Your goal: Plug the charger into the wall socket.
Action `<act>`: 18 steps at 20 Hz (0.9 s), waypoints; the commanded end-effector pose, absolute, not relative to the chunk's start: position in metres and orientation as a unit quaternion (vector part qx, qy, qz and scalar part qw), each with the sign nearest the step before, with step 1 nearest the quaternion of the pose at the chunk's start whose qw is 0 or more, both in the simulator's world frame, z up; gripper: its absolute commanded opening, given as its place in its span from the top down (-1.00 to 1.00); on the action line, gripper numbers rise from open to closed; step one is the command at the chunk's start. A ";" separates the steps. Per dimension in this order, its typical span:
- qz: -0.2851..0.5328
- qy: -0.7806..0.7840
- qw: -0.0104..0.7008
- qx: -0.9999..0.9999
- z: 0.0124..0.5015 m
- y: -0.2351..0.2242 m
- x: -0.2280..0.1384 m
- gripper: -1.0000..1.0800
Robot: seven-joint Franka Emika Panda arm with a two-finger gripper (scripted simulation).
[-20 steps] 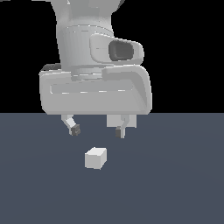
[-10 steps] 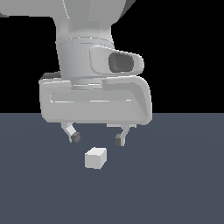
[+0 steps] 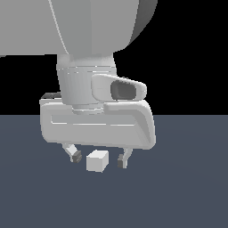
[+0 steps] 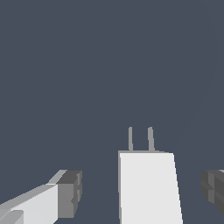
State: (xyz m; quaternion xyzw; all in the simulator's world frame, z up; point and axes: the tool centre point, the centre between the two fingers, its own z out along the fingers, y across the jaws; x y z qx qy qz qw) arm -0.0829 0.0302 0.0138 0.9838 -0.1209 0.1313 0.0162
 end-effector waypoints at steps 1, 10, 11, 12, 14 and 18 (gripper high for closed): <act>0.132 -0.121 0.016 0.984 0.012 0.030 -0.082 -0.92; 0.132 -0.121 0.016 0.984 0.012 0.030 -0.082 1.00; 0.132 -0.121 0.016 0.984 0.012 0.030 -0.082 1.00; 0.132 -0.121 0.016 0.984 0.012 0.030 -0.082 1.00; 0.132 -0.121 0.016 0.984 0.013 0.029 -0.082 1.00; 0.132 -0.121 0.016 0.984 0.019 0.026 -0.075 1.00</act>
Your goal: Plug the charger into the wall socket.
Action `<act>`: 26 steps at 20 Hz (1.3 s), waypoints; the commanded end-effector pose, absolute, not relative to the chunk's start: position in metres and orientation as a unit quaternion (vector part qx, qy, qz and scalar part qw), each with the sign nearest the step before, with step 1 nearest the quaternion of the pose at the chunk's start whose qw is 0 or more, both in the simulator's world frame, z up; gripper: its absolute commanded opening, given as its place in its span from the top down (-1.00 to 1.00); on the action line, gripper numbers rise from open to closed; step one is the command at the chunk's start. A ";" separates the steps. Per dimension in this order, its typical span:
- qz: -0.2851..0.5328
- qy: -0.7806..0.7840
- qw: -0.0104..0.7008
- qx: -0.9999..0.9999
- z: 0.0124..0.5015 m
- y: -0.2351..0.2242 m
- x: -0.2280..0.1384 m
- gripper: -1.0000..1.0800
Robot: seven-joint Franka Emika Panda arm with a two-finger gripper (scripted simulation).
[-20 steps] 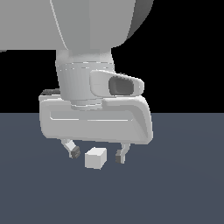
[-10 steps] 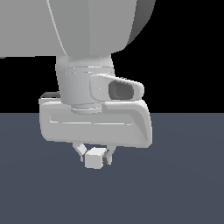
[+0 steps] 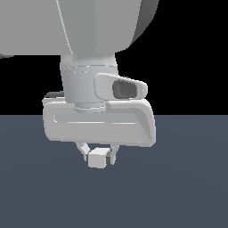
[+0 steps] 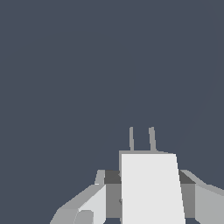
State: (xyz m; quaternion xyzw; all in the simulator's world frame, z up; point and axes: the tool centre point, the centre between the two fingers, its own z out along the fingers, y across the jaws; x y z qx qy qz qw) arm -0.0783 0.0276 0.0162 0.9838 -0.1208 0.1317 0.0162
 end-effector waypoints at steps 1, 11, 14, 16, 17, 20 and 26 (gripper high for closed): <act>0.132 -0.121 0.016 0.984 0.022 0.025 -0.073 1.00; 0.133 -0.118 0.016 0.984 0.068 0.001 -0.027 1.00; 0.132 -0.117 0.016 0.984 0.082 -0.006 -0.014 1.00; 0.132 -0.117 0.016 0.984 0.088 -0.009 -0.006 1.00; 0.132 -0.117 0.016 0.984 0.091 -0.010 -0.003 1.00; 0.132 -0.117 0.015 0.984 0.097 -0.013 0.003 1.00; 0.132 -0.116 0.015 0.984 0.100 -0.014 0.007 1.00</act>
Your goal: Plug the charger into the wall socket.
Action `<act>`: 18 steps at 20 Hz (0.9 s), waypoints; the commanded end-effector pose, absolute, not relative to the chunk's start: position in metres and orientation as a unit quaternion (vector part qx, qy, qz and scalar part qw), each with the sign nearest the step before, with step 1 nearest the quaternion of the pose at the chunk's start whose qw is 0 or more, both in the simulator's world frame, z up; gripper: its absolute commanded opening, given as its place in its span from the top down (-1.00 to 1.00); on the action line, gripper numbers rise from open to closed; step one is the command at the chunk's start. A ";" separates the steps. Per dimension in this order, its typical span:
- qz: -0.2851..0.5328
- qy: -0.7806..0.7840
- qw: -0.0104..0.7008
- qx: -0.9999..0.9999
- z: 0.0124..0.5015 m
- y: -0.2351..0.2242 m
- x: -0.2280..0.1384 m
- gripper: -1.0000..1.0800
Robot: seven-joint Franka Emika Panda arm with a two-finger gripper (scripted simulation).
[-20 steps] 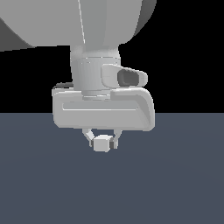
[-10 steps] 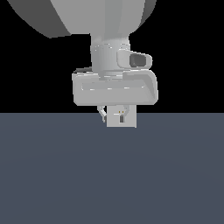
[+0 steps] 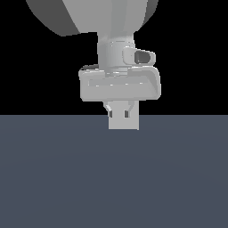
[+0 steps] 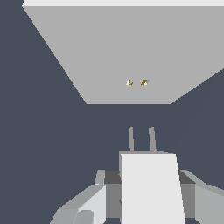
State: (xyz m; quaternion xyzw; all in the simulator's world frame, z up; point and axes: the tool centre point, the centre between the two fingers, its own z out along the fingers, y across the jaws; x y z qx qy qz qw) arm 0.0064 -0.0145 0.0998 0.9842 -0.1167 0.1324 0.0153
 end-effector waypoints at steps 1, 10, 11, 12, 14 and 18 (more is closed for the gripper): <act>0.132 -0.116 0.015 0.984 0.100 -0.014 0.007 1.00; 0.132 -0.116 0.015 0.984 0.100 -0.017 0.018 1.00; 0.132 -0.116 0.015 0.984 0.100 -0.018 0.021 1.00; 0.132 -0.116 0.015 0.984 0.100 -0.019 0.025 1.00; 0.132 -0.116 0.015 0.984 0.100 -0.020 0.033 1.00; 0.132 -0.116 0.015 0.984 0.100 -0.024 0.046 1.00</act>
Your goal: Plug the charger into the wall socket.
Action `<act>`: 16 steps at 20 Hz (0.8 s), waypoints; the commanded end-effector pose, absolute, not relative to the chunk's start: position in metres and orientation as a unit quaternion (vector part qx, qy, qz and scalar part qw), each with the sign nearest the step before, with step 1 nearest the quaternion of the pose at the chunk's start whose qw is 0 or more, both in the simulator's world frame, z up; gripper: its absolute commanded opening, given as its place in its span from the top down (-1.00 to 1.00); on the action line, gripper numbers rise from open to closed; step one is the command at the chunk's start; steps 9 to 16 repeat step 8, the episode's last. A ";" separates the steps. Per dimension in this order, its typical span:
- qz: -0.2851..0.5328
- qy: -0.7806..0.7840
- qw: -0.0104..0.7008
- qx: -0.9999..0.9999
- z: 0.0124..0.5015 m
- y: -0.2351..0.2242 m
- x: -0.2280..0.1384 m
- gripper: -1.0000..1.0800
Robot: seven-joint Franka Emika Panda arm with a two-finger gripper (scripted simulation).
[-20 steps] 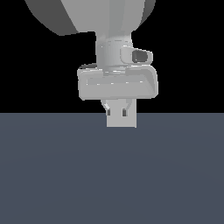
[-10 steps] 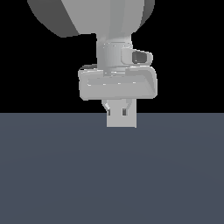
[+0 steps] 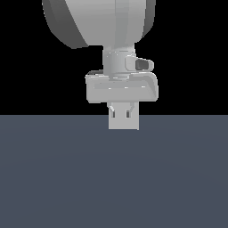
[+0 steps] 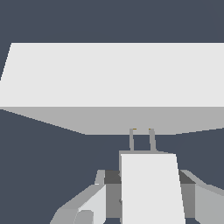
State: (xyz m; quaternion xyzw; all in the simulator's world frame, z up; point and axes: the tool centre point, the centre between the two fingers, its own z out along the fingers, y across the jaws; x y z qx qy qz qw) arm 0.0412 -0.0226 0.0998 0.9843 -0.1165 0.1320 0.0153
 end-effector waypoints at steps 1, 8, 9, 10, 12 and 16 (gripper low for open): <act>0.132 -0.116 0.015 0.984 0.100 -0.024 0.049 1.00; 0.132 -0.116 0.016 0.984 0.100 -0.026 0.057 1.00; 0.132 -0.116 0.016 0.984 0.100 -0.026 0.057 1.00; 0.132 -0.116 0.016 0.984 0.100 -0.026 0.057 1.00; 0.132 -0.116 0.016 0.984 0.100 -0.026 0.057 1.00; 0.132 -0.116 0.016 0.984 0.100 -0.026 0.057 1.00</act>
